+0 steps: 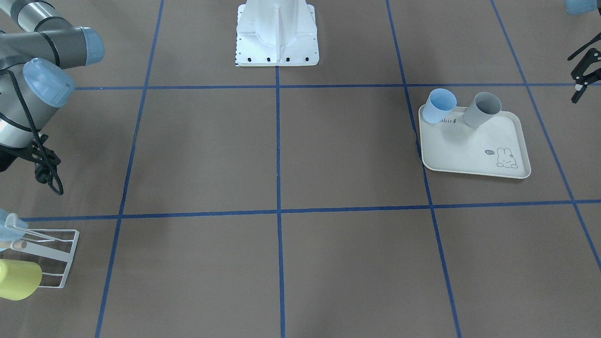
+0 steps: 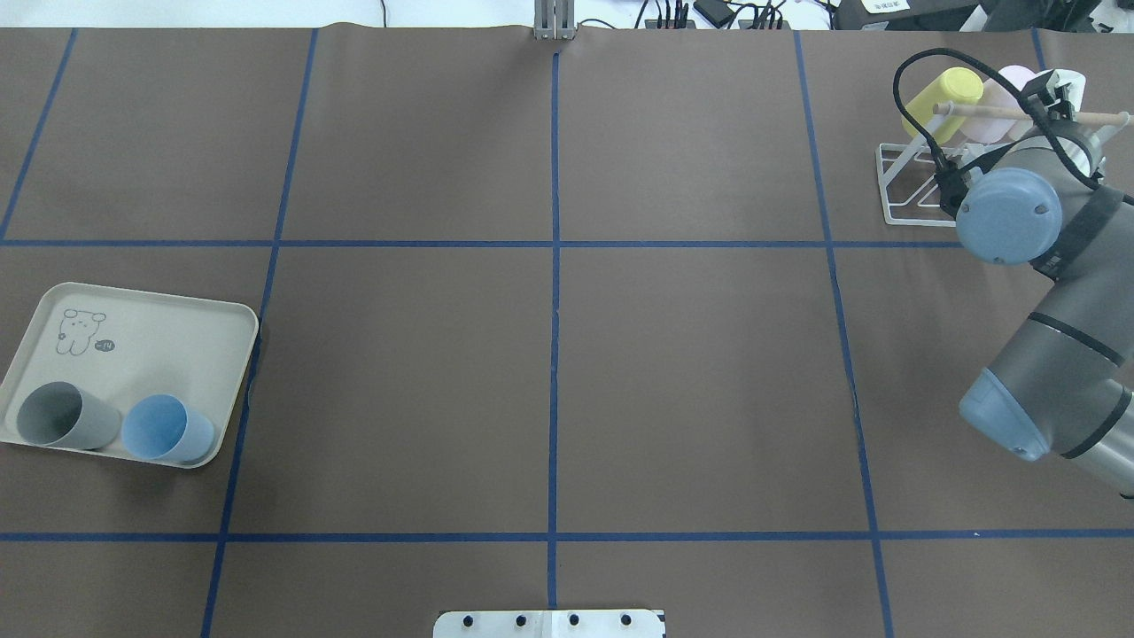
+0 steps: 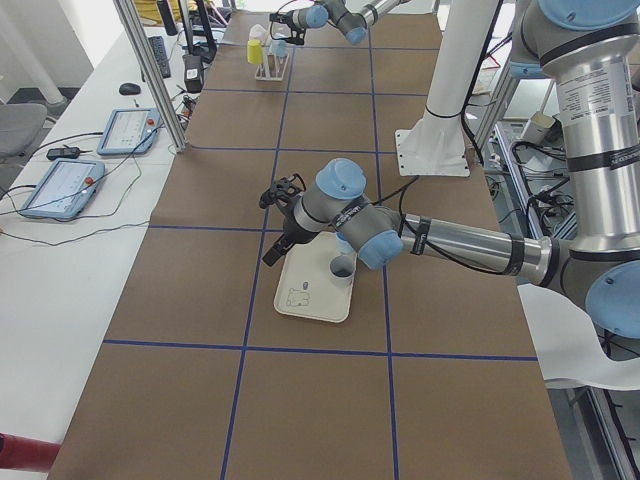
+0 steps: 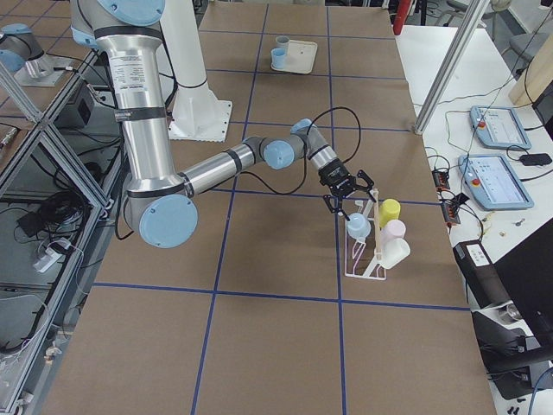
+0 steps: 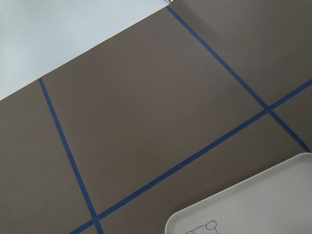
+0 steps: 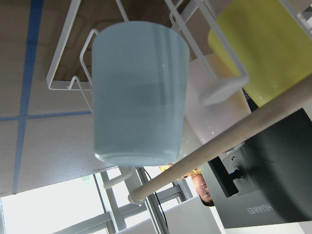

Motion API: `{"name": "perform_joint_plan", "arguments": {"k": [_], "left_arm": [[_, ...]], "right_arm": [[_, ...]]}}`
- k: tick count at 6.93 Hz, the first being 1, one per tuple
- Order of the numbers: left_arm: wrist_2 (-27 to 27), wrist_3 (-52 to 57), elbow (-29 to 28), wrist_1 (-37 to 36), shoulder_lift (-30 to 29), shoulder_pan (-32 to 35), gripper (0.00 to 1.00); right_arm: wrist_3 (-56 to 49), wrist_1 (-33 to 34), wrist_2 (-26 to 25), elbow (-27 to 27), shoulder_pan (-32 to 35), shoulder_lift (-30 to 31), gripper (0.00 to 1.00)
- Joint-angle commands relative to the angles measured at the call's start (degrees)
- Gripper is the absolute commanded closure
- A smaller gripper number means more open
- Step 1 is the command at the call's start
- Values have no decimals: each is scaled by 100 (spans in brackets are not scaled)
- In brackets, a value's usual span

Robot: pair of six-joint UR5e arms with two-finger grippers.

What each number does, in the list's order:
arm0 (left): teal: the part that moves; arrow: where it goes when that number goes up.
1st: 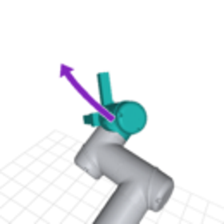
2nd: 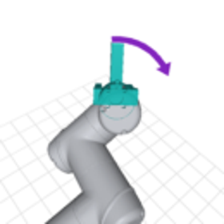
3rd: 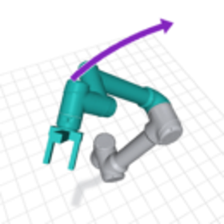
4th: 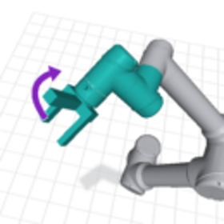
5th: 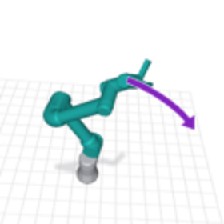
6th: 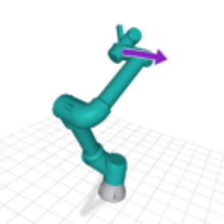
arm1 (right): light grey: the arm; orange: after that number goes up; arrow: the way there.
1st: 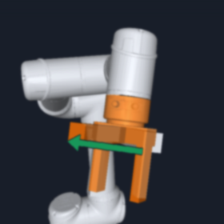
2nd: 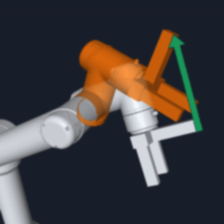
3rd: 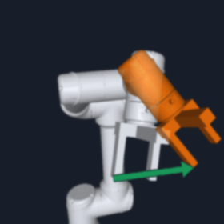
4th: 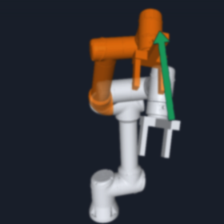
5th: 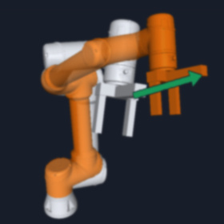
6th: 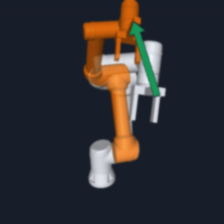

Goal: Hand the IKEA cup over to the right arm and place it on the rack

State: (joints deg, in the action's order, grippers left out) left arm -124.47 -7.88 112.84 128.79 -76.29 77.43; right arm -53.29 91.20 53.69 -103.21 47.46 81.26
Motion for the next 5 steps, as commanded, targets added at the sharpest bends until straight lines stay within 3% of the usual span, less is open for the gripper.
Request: {"name": "perform_joint_plan", "arguments": {"k": [1,2,5], "left_arm": [[2,-20,-7,6,9,0,0],[11,-308,-7,84,0,-17,0],[20,-1272,-253,1119,281,-114,0]], "right_arm": [[90,-93,44,-58,0,-292,1],[352,-111,436,-224,0,-408,1],[2244,-242,2446,-1120,8,-619,1]]}}
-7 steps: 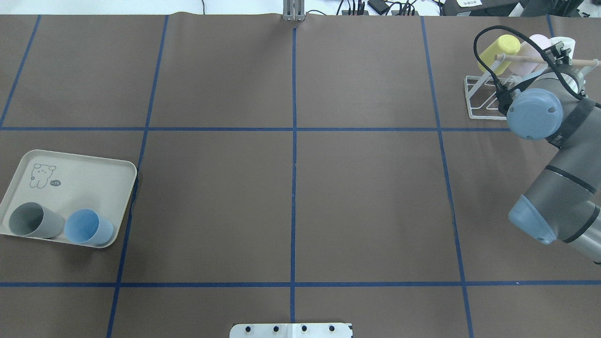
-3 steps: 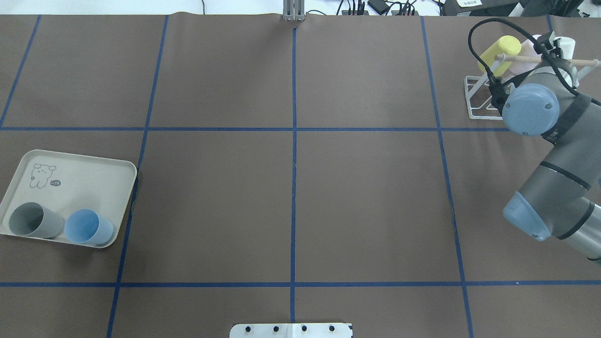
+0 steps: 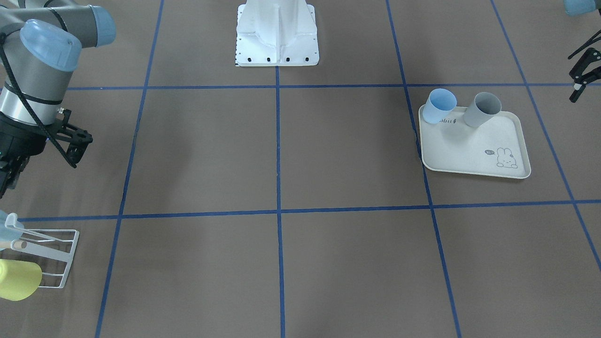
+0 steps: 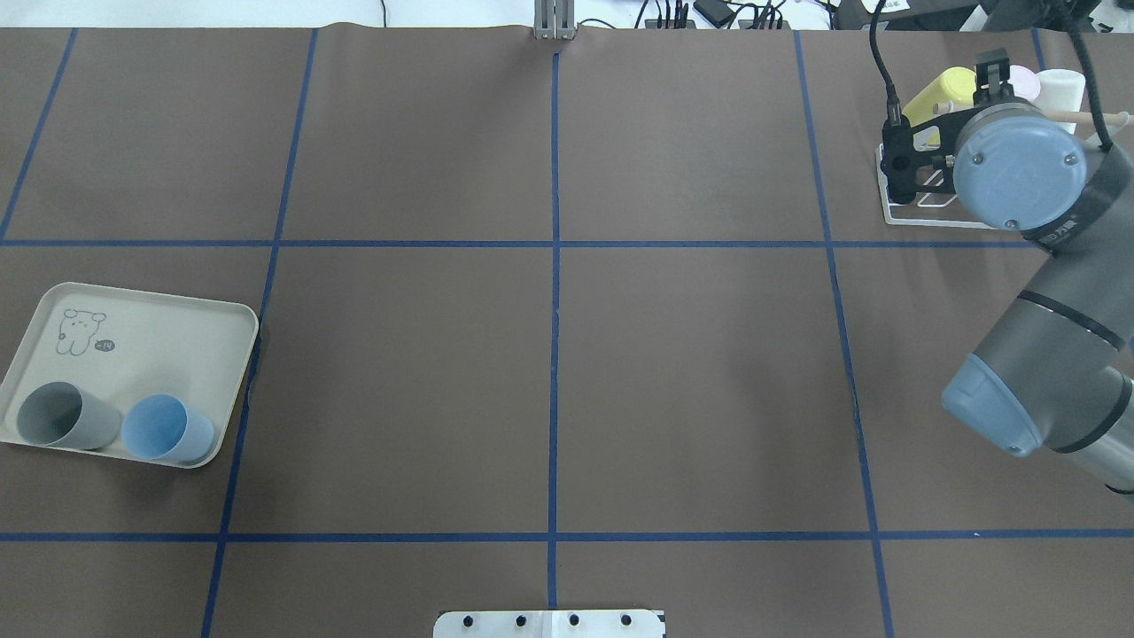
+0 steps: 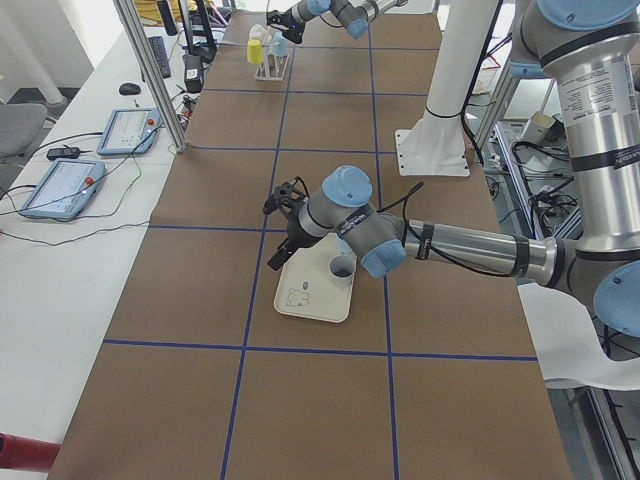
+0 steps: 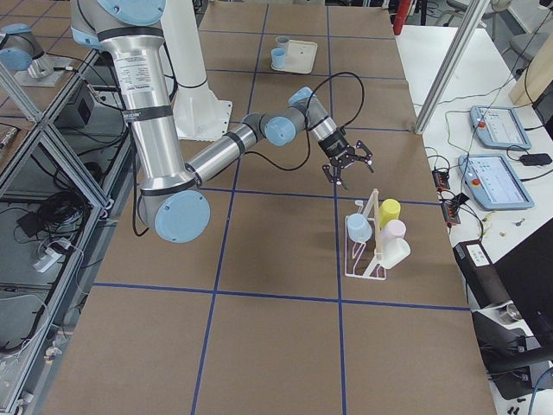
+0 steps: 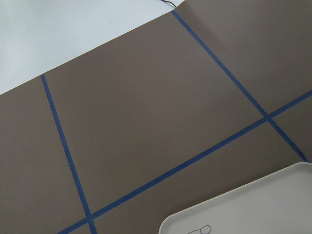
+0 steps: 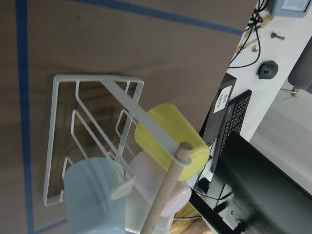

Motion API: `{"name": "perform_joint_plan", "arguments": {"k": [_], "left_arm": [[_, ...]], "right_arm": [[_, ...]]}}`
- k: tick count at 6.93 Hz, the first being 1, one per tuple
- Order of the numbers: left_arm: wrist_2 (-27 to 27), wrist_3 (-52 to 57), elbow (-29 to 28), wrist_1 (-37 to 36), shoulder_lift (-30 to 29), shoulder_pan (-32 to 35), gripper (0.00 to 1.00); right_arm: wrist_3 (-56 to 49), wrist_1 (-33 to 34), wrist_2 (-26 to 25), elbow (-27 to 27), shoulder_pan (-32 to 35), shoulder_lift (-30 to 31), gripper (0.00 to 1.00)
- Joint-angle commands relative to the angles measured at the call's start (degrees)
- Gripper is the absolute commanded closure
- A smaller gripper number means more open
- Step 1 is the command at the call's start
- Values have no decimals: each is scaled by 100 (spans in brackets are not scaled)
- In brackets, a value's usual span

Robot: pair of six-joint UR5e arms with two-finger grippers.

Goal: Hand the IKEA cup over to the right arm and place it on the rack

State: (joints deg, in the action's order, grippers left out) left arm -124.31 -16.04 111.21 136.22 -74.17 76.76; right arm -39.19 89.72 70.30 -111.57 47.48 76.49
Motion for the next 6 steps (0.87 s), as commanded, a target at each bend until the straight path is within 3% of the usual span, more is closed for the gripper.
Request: {"name": "perform_joint_plan", "arguments": {"k": [1,3,4,5,6], "left_arm": [[12,-784,-91,466,165,-378,0],[82,-1417,-257,929,323,-1028,0],[352,-1733,-545,1507,437,-1336,0],[668,-2197,-835,2052,455,-1792,0],[1071,-2480,-890,2127,464,-2275,0]], "right_arm": [[2121,-165,1566,-356,7,-195,0],[4452,-427,2772,-776,-2,-222,0],[5151,-812,3274,-804,-19,-222,0],[5819,-1146,3610,-787,-37,-213,0],[6026,-1193,3692,-796,-98,-213,0]]}}
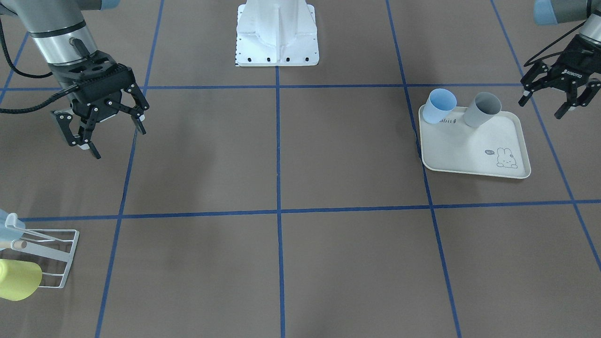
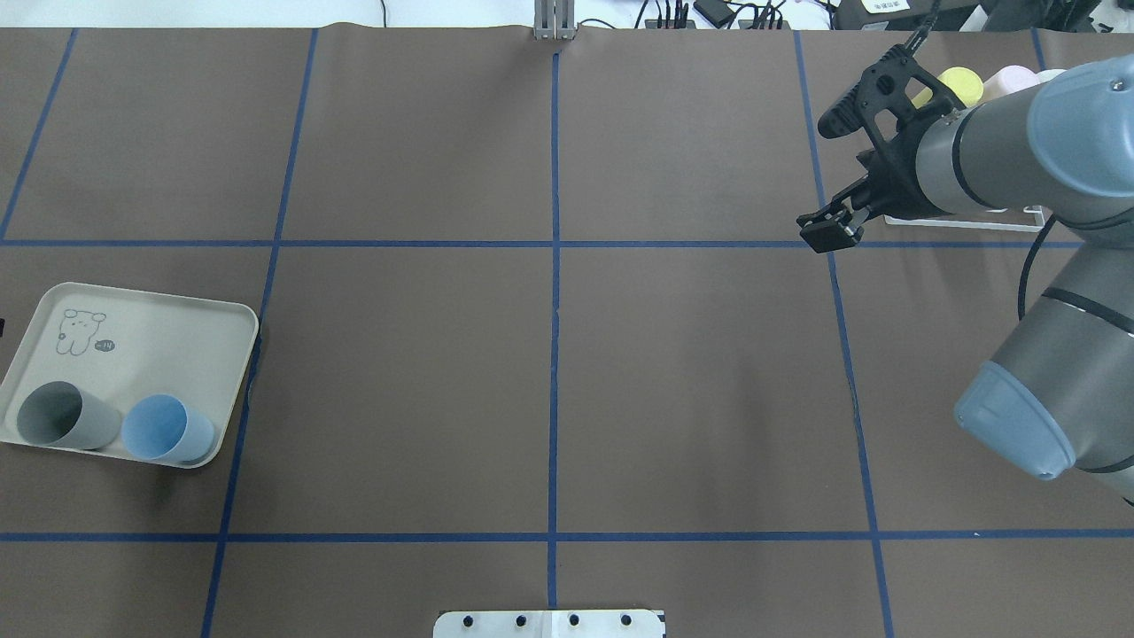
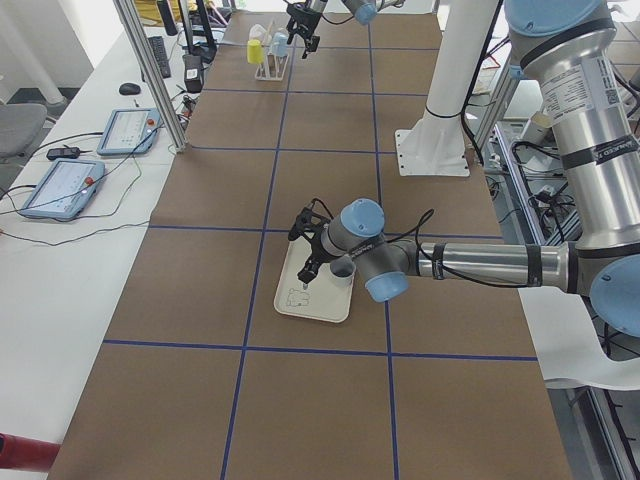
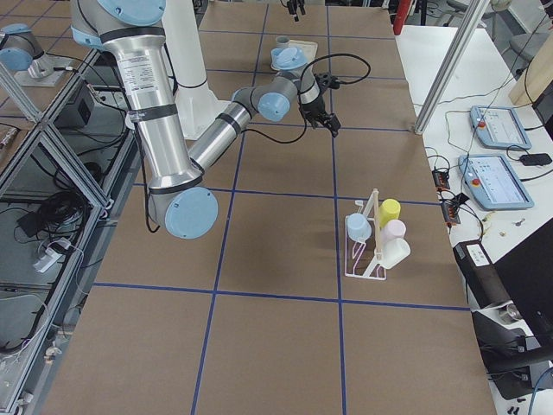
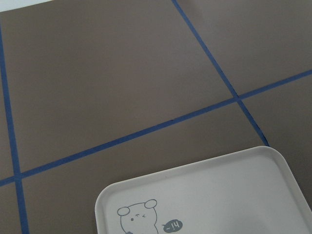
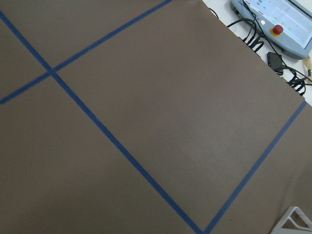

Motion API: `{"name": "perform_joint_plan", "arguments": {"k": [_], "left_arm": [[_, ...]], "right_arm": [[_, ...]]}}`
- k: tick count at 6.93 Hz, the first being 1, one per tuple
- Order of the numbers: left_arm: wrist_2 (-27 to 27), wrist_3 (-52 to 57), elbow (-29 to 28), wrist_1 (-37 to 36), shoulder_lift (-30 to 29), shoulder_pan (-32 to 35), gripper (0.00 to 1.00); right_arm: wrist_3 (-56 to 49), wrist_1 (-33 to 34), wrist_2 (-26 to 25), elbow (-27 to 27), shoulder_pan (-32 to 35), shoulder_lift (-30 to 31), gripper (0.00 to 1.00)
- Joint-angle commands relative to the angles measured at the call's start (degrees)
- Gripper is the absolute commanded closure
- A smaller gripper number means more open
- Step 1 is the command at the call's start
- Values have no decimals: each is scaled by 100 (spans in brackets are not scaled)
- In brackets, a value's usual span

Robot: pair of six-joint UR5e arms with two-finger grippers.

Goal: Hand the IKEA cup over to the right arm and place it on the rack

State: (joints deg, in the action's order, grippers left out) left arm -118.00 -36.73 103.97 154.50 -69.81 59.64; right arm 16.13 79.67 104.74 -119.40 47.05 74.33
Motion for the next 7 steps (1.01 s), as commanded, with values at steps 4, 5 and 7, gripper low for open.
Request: {"name": "perform_joint_plan", "arguments": {"k": [4,5,7], "left_arm": [[979,-625,-193,432,336,-1384,1],[998,-625,-185,432,336,-1454,28],[998,-625,-185,441,380,-1508,67]], "right_arm": [[505,-197,240,-5,-126,-6,0],[497,-197,240,4,-126,-6,0],[496,-197,240,13,-126,2,0]]}}
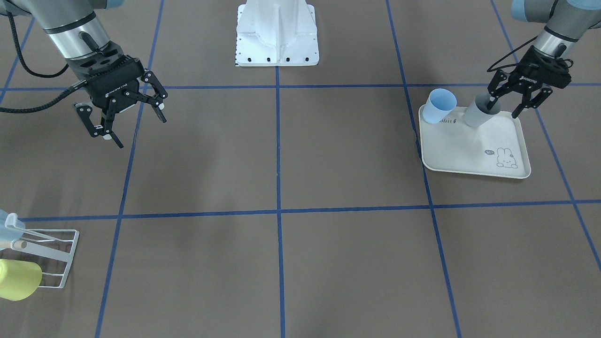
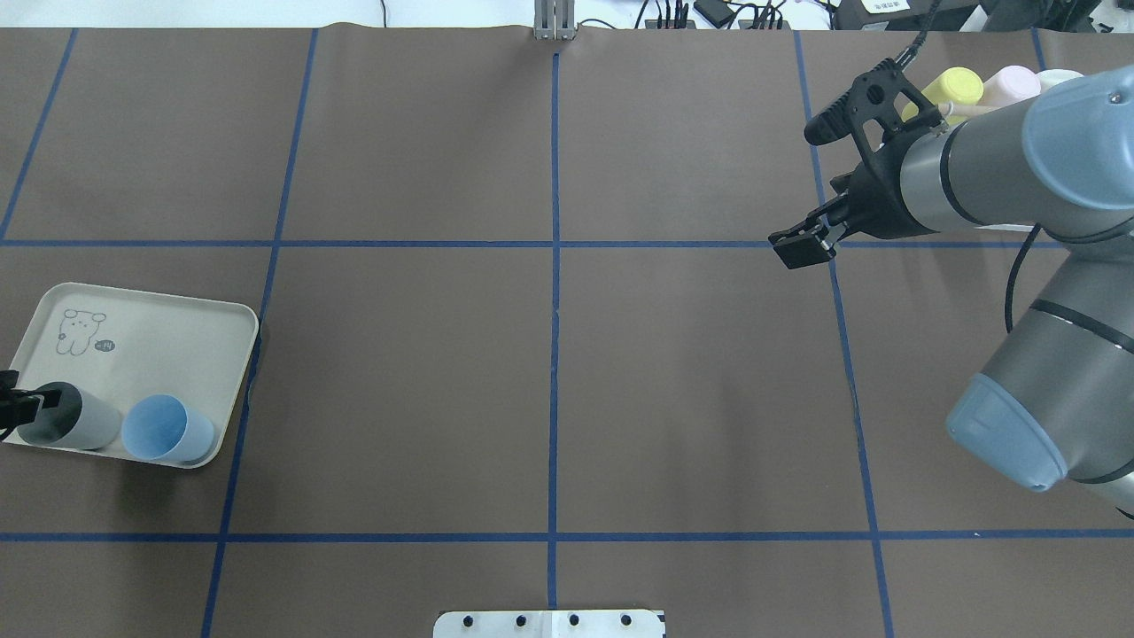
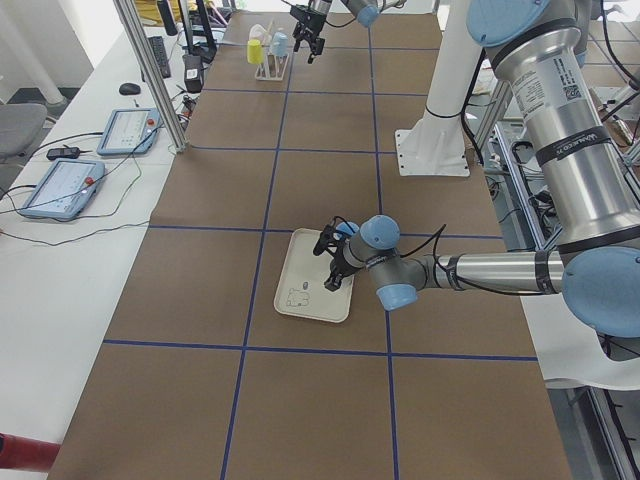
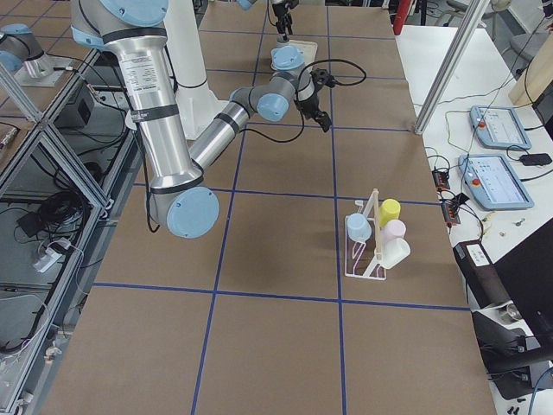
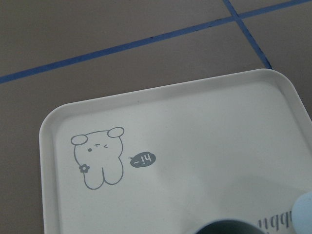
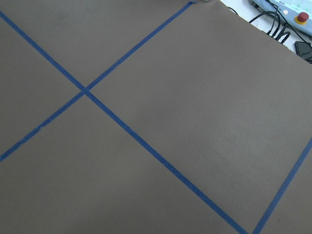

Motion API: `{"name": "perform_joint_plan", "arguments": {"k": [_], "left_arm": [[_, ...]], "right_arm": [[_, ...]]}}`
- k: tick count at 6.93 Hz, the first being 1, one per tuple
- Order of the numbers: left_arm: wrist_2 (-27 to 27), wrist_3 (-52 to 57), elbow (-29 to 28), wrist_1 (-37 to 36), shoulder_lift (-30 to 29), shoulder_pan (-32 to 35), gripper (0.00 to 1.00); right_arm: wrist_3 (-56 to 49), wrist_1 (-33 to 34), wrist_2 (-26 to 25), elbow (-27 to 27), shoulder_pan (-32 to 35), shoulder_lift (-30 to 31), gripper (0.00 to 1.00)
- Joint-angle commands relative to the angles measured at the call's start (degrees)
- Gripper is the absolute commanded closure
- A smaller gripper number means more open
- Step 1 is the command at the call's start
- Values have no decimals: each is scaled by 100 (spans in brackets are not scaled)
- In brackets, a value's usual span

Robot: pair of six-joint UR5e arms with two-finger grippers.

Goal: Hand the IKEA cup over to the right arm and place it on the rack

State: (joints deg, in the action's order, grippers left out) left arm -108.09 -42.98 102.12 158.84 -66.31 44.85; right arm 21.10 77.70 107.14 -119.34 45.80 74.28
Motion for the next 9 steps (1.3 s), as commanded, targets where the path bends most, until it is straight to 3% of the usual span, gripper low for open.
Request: {"name": "perform_joint_plan", "arguments": {"k": [1,3,4,7,9], "left_arm": [[7,8,1,51,65,-29,70],[7,26,-8,392,310,-29,82],[7,26,19,489,372,-12,100],[-37,-9,71,508,364,-12,100],[-64,-18,80,508,347,-12,49]], "right_arm": [[-1,0,0,7,-1,7,0],[-1,0,0,-11,-9,7,0],[-1,0,0,-11,-9,7,0],[-9,0,0,-11,-36,7,0],[-18,0,-9,7,-36,-1,0]]}}
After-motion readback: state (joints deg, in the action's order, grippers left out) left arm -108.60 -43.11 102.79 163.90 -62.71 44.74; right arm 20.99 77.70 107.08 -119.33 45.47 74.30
